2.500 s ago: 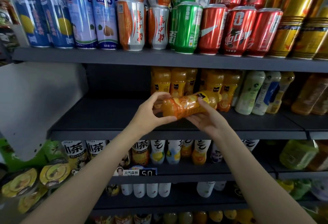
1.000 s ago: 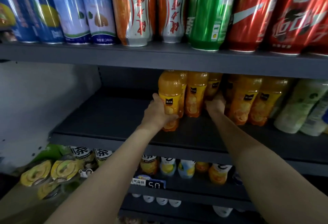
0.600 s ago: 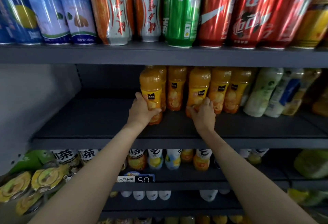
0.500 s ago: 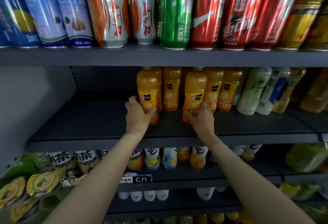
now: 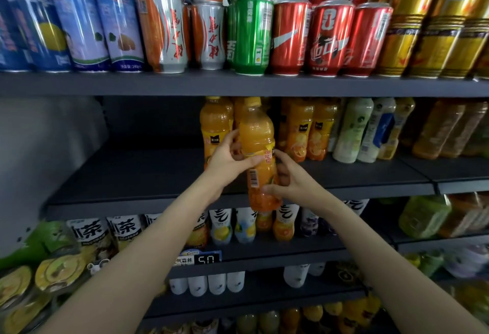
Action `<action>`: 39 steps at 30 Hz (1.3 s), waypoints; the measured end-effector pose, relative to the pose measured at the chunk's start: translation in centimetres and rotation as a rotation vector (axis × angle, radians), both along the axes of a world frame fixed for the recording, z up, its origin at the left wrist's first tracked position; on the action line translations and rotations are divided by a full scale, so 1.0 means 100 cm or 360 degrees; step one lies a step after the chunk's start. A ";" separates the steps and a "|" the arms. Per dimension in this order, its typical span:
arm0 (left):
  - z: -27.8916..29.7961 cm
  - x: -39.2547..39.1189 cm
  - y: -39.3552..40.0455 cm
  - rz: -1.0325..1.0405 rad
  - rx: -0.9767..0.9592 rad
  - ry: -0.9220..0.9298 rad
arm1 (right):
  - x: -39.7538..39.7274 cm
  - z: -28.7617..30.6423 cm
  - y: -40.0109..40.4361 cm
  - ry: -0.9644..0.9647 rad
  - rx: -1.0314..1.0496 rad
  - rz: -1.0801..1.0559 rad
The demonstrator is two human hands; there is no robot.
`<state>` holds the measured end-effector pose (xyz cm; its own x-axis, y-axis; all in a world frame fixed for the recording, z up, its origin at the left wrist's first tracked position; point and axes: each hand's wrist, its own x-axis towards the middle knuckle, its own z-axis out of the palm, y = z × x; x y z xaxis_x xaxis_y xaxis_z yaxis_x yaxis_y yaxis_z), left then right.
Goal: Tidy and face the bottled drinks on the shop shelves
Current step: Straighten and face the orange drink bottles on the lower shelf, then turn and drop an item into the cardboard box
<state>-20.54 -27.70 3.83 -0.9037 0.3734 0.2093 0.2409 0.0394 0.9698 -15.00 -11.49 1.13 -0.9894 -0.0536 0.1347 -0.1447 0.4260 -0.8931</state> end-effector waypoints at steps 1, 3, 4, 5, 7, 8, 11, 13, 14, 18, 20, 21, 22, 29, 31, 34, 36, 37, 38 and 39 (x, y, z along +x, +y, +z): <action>0.001 0.003 0.001 0.0056 -0.0030 0.0021 | 0.000 0.001 -0.006 0.0017 -0.0001 -0.0029; 0.001 0.010 0.004 0.0156 -0.0090 0.0094 | -0.004 0.003 -0.018 0.0102 0.0051 -0.0178; 0.000 0.013 0.005 0.0171 -0.0108 0.0133 | -0.005 0.003 -0.021 0.0108 0.0067 -0.0242; 0.000 0.016 0.003 0.0164 -0.0121 0.0164 | -0.004 0.004 -0.023 0.0074 0.0019 -0.0260; -0.002 0.016 -0.007 0.0098 -0.0072 0.0103 | 0.001 0.005 -0.021 -0.0117 -0.0289 -0.0149; -0.004 0.015 -0.015 0.0039 0.0006 -0.0009 | 0.005 0.005 -0.018 -0.0226 -0.0457 -0.0053; -0.008 0.010 -0.037 -0.0166 0.0160 -0.0329 | 0.011 0.006 -0.014 -0.0387 -0.0626 0.0211; -0.009 0.011 -0.048 -0.0226 0.0152 -0.0362 | 0.008 0.005 -0.021 -0.0420 -0.0389 0.0334; -0.011 0.011 -0.053 -0.0208 0.0123 -0.0342 | 0.005 0.003 -0.028 -0.0433 -0.0236 0.0389; -0.027 0.018 -0.095 0.0049 -0.0091 -0.0226 | -0.009 -0.001 -0.064 -0.0419 0.0097 0.0636; -0.041 0.026 -0.122 0.0144 -0.0203 -0.0206 | -0.022 0.008 -0.084 -0.0323 0.0020 0.0659; -0.047 0.032 -0.136 0.0171 -0.0259 -0.0216 | -0.031 0.011 -0.096 -0.0254 0.0023 0.0689; -0.054 0.038 -0.149 0.0191 -0.0325 -0.0227 | -0.039 0.010 -0.113 -0.0177 0.0093 0.0755; -0.139 0.120 -0.268 0.0571 -0.0749 -0.0428 | -0.033 -0.070 -0.275 0.0222 0.0797 0.1417; -0.164 0.154 -0.303 0.0685 -0.0930 -0.0452 | -0.014 -0.101 -0.322 0.0265 0.0893 0.1604; -0.200 0.204 -0.357 0.0886 -0.1040 -0.0556 | 0.024 -0.143 -0.393 0.0326 0.1013 0.1767; -0.226 0.234 -0.399 0.1136 -0.0984 -0.0724 | 0.044 -0.168 -0.438 0.0306 0.1084 0.1782; -0.238 0.247 -0.421 0.1289 -0.0925 -0.0830 | 0.052 -0.180 -0.459 0.0279 0.1113 0.1766; -0.250 0.259 -0.445 0.1429 -0.0871 -0.0928 | 0.058 -0.191 -0.479 0.0248 0.1134 0.1745; -0.262 0.269 -0.468 0.1533 -0.0836 -0.1026 | 0.063 -0.201 -0.498 0.0217 0.1161 0.1722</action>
